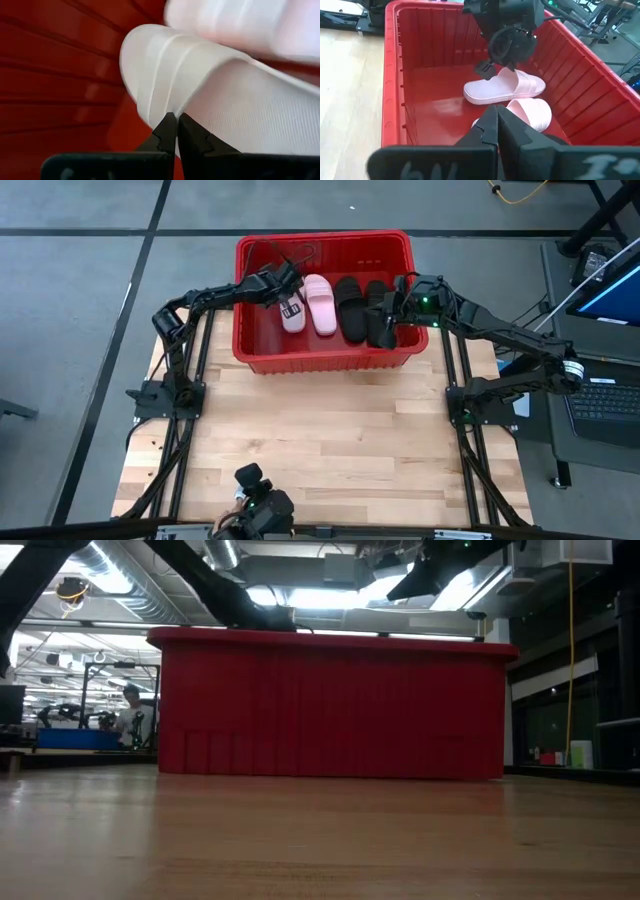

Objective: Pick and place slides into bin
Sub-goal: Put the pink slide into the red bin

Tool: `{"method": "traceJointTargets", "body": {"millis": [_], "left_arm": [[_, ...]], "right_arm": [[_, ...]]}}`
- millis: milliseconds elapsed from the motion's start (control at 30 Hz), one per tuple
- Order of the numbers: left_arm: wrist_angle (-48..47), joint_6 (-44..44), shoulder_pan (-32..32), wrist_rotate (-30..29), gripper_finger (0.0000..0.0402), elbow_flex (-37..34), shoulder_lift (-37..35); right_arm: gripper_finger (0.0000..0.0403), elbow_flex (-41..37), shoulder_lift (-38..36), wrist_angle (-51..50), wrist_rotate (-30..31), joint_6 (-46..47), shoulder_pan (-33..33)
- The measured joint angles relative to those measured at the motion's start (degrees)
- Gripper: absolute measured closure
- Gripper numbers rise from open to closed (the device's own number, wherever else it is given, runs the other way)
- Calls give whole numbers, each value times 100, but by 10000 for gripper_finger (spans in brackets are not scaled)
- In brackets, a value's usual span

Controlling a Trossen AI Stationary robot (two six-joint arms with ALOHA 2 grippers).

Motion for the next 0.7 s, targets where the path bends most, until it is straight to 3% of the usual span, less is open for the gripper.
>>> {"method": "traceJointTargets", "body": {"millis": [367, 700], "left_arm": [[391, 384, 86, 224, 399, -475, 1], [578, 402, 90, 479, 391, -494, 1]], "right_arm": [[398, 0, 135, 129, 0, 12, -7], [398, 0, 394, 283, 0, 107, -7]]}}
